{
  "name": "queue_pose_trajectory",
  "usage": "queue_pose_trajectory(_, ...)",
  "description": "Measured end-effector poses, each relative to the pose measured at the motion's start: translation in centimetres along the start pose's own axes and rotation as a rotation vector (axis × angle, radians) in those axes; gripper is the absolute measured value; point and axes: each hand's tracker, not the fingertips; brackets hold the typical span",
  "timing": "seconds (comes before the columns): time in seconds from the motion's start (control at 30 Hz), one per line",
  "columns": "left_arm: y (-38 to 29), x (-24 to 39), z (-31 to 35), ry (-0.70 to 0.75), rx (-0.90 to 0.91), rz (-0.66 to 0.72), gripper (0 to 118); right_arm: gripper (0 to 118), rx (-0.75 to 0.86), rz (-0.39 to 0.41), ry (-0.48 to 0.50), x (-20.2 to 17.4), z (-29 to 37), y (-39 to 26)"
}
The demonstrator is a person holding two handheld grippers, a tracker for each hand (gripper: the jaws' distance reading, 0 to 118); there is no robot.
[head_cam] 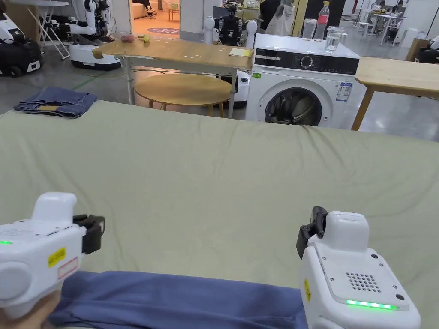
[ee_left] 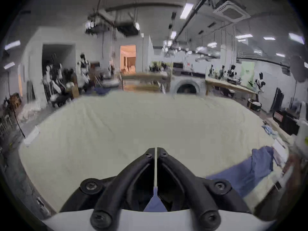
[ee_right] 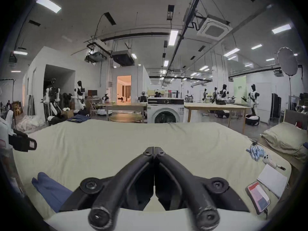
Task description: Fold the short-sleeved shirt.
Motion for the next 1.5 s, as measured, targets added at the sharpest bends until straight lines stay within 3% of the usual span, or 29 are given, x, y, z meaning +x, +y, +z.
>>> queue_pose_trajectory(0.2,-1.8,-8.9,-1.7,-0.289,-0.299,0.320,1,0,-0.085,-0.036,0.046,0.4,-0.9,-1.5)
queue_pose_trajectory(0.37,-3.3,-13.2,-2.7,-0.323,-0.397,0.404,62,0,-0.111,-0.035,0.045,0.4,-0.9,-2.4)
queue_pose_trajectory(0.43,-3.7,-14.2,-3.2,-0.372,-0.437,0.463,71,0,-0.121,-0.034,0.049,0.5,-1.0,-2.6)
queue_pose_trajectory(0.67,-7.8,-14.7,-6.8,-0.541,-0.628,0.579,71,0,-0.136,-0.035,0.044,0.8,-1.2,-2.7)
queue_pose_trajectory(0.73,-8.0,-14.3,-7.0,-0.638,-0.506,0.620,71,0,-0.138,-0.035,0.043,0.8,-1.2,-2.6)
queue_pose_trajectory(0.87,-9.1,-12.9,-8.2,-0.697,-0.503,0.661,69,0,-0.141,-0.036,0.043,0.8,-1.2,-2.7)
queue_pose_trajectory(0.9,-9.2,-12.5,-8.4,-0.683,-0.504,0.652,66,0,-0.145,-0.035,0.045,0.9,-1.3,-2.7)
queue_pose_trajectory(1.0,-9.9,-12.3,-9.3,-0.564,-0.525,0.637,11,0,-0.152,-0.032,0.050,0.8,-1.3,-2.8)
queue_pose_trajectory(1.03,-9.8,-12.5,-8.8,-0.621,-0.488,0.720,7,0,-0.155,-0.030,0.050,0.9,-1.3,-2.8)
queue_pose_trajectory(1.17,-8.4,-11.3,-7.0,-0.517,-0.470,0.591,4,0,-0.158,-0.014,0.053,1.0,-1.2,-2.8)
queue_pose_trajectory(1.4,-5.5,-11.7,-4.1,-0.518,-0.414,0.579,3,0,-0.158,-0.011,0.056,1.4,-1.3,-2.4)
queue_pose_trajectory(1.5,-3.9,-11.7,-2.5,-0.464,-0.399,0.488,3,0,-0.152,-0.008,0.065,1.4,-1.2,-2.2)
